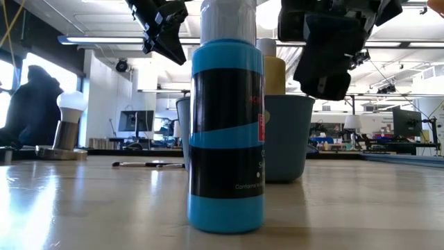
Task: Pick & Place Paint Supplies
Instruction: Adjust the large paint bottles in the blue bin
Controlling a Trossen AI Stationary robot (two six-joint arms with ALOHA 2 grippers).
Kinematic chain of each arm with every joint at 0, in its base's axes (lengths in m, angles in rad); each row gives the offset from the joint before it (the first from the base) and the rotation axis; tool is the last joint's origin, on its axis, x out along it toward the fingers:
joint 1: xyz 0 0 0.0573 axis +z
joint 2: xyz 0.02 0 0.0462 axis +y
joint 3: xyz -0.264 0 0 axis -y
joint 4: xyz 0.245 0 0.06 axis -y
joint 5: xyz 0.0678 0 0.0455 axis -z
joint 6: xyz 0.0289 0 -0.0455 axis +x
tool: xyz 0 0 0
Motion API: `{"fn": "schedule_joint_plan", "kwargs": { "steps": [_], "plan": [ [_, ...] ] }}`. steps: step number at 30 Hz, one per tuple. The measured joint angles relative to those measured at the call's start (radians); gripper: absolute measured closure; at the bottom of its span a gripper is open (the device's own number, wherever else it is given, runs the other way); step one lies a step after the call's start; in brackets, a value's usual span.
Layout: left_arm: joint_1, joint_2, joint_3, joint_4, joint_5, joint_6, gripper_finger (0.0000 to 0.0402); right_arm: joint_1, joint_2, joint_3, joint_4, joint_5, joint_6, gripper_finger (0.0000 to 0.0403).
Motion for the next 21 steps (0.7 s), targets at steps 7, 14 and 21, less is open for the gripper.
{"fn": "schedule_joint_plan", "kwargs": {
  "steps": [7,14,21],
  "plan": [
    [0.0,0.0,0.0,-0.001,0.004,0.0,0.0325,0.02,0.031,0.0,0.055,0.033,0.031,0.0401],
    [0.0,0.0,0.0,-0.003,0.004,0.0,0.0325,0.019,0.091,0.0,0.111,0.062,0.053,0.0401],
    [0.0,0.0,0.0,-0.02,0.004,0.0,0.0325,0.013,0.126,0.0,0.149,0.078,0.051,0.0401]
  ]
}}
